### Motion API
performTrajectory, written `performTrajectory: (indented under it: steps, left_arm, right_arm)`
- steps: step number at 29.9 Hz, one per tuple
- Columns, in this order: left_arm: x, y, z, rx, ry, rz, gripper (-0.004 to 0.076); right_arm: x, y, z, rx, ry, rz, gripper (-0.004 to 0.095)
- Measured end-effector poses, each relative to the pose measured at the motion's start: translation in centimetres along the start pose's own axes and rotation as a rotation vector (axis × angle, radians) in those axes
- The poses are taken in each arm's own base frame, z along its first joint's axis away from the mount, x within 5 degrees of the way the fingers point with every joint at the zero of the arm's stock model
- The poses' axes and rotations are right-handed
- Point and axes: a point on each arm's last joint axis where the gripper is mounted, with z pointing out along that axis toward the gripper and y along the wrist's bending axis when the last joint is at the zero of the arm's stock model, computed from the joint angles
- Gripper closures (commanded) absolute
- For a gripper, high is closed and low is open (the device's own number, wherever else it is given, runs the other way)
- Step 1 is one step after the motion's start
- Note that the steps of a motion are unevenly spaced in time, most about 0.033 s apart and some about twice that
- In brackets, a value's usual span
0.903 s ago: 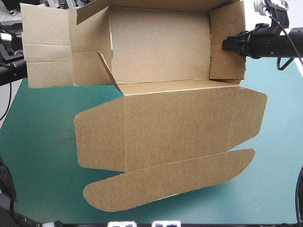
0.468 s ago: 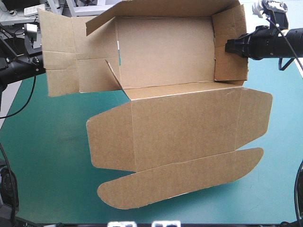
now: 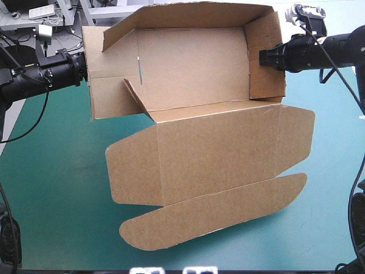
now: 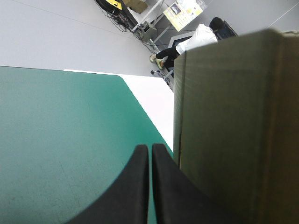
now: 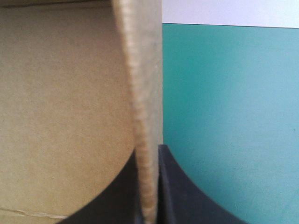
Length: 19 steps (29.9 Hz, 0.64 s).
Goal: Fold the box
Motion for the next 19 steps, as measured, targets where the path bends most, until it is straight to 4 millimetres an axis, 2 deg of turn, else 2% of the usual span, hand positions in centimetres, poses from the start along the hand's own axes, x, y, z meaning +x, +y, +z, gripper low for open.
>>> performTrajectory:
  steps: [9, 19]
  left_arm:
    - [0.3, -0.5, 0.2, -0.018, 0.021, 0.027, 0.0717]
    - [1.6, -2.0, 1.9, 0.021, 0.101, 0.060, 0.0724]
  right_arm:
    - [0.0, -1.3, 1.8, 0.042, 0.016, 0.017, 0.0921]
    - [-0.2, -1.5, 3.1, 0.028, 0.005, 0.031, 0.0921]
